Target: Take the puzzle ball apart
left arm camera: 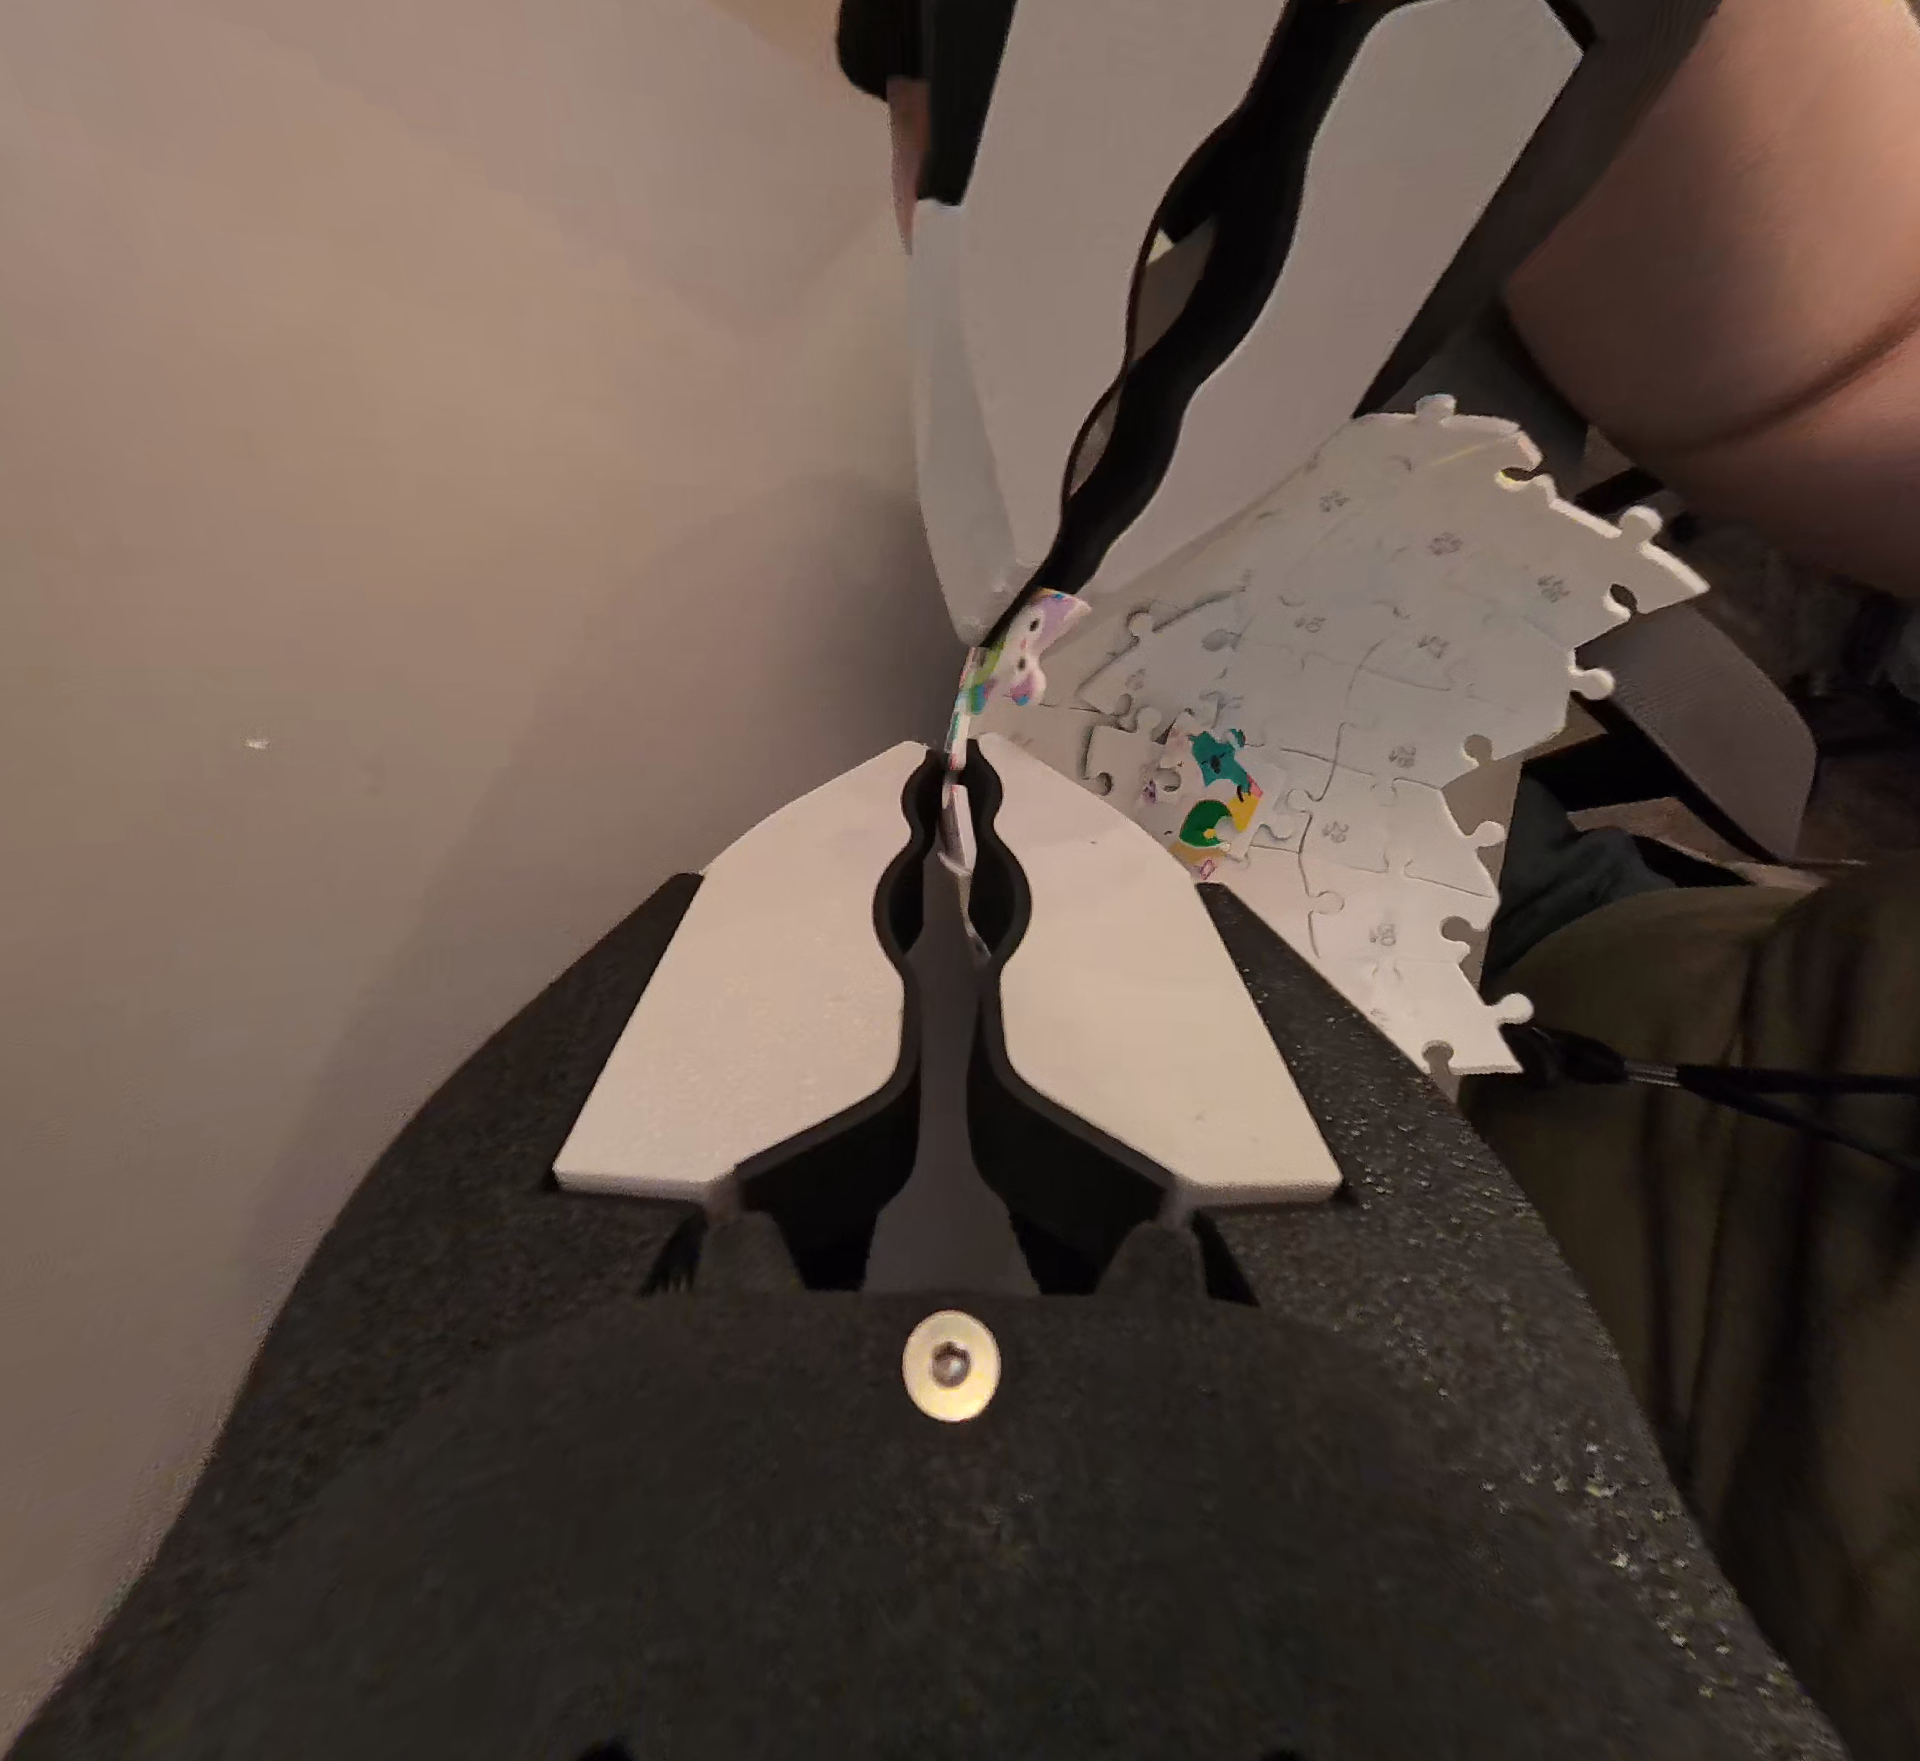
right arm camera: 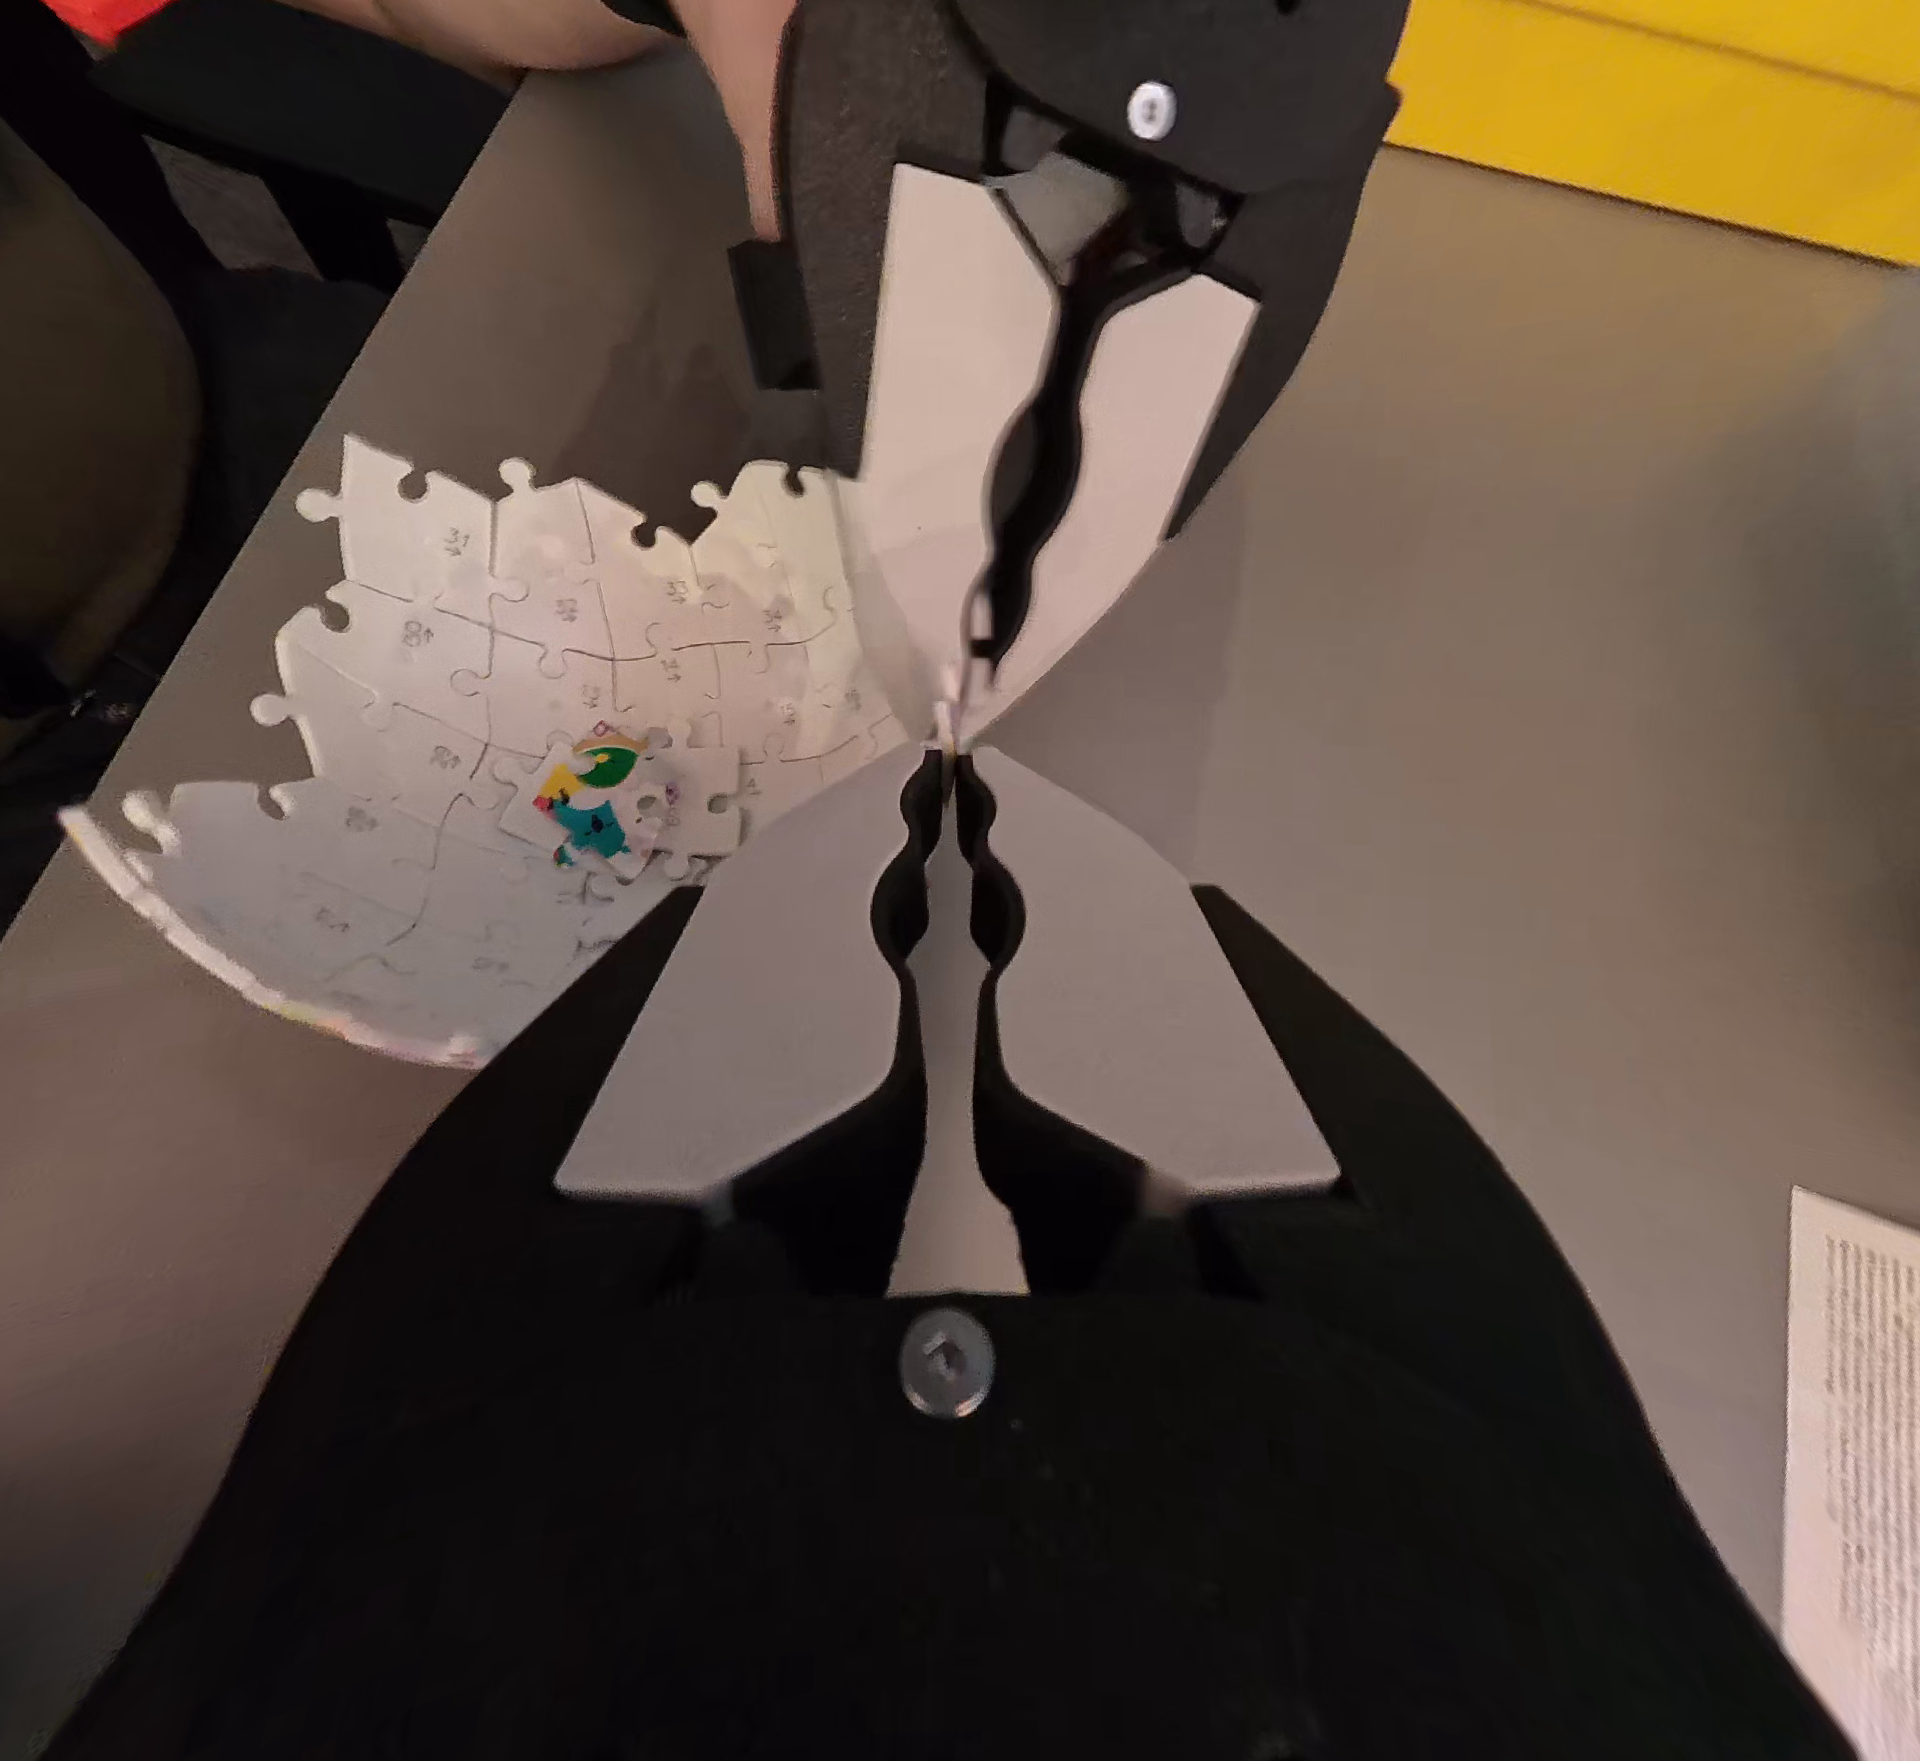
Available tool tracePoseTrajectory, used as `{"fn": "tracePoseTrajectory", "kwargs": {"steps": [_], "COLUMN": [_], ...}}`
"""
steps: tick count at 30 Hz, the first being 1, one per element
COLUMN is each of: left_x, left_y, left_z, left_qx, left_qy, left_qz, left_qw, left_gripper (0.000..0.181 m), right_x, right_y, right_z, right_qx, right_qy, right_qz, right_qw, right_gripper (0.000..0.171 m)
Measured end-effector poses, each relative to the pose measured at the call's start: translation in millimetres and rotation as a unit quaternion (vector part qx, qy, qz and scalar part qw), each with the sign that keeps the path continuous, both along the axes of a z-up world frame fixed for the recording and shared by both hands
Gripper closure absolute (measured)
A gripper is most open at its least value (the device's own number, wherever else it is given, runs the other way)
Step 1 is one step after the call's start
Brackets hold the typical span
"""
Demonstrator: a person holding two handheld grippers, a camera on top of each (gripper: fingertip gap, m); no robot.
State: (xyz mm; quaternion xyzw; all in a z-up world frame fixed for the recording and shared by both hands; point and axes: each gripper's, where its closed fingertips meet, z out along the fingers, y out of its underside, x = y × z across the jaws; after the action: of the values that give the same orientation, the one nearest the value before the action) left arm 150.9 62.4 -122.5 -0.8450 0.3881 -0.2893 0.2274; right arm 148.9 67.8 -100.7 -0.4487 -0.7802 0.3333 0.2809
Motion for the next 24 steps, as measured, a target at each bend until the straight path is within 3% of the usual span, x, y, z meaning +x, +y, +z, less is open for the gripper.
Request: {"fn": "tracePoseTrajectory", "kwargs": {"steps": [3, 5, 9, 13, 16, 18, 19, 21, 24], "left_x": [-6, -8, -3, -3, -3, -3, -4, -8, -13], "left_y": [8, 7, 4, 3, 2, 0, 1, 2, 8], "left_z": [-2, -2, -2, -1, 6, 15, 19, 26, 37], "left_qx": [0.004, 0.023, 0.041, 0.038, 0.039, 0.042, 0.047, 0.063, 0.099], "left_qy": [0.005, 0.018, 0.024, 0.017, -0.006, -0.03, -0.038, -0.047, -0.058], "left_qz": [0.018, 0.003, -0.01, -0.011, -0.007, -0.006, -0.003, 0.004, 0.014], "left_qw": [1.0, 1.0, 0.999, 0.999, 0.999, 0.999, 0.998, 0.997, 0.993], "left_gripper": [0.178, 0.178, 0.178, 0.174, 0.163, 0.159, 0.157, 0.155, 0.154], "right_x": [-4, -5, 2, 30, 97, 172, 209, 266, 297], "right_y": [-21, -7, 7, 28, 89, 145, 169, 203, 225], "right_z": [20, 19, 32, 88, 153, 171, 165, 120, 45], "right_qx": [-0.01, 0.026, -0.003, 0.047, 0.079, 0.066, 0.04, -0.058, -0.17], "right_qy": [0.057, 0.049, 0.071, 0.119, 0.206, 0.244, 0.247, 0.187, 0.093], "right_qz": [0.051, 0.015, -0.014, -0.102, -0.291, -0.449, -0.517, -0.613, -0.661], "right_qw": [0.997, 0.998, 0.997, 0.987, 0.931, 0.857, 0.819, 0.766, 0.725], "right_gripper": [0.168, 0.168, 0.168, 0.168, 0.169, 0.169, 0.169, 0.168, 0.169]}}
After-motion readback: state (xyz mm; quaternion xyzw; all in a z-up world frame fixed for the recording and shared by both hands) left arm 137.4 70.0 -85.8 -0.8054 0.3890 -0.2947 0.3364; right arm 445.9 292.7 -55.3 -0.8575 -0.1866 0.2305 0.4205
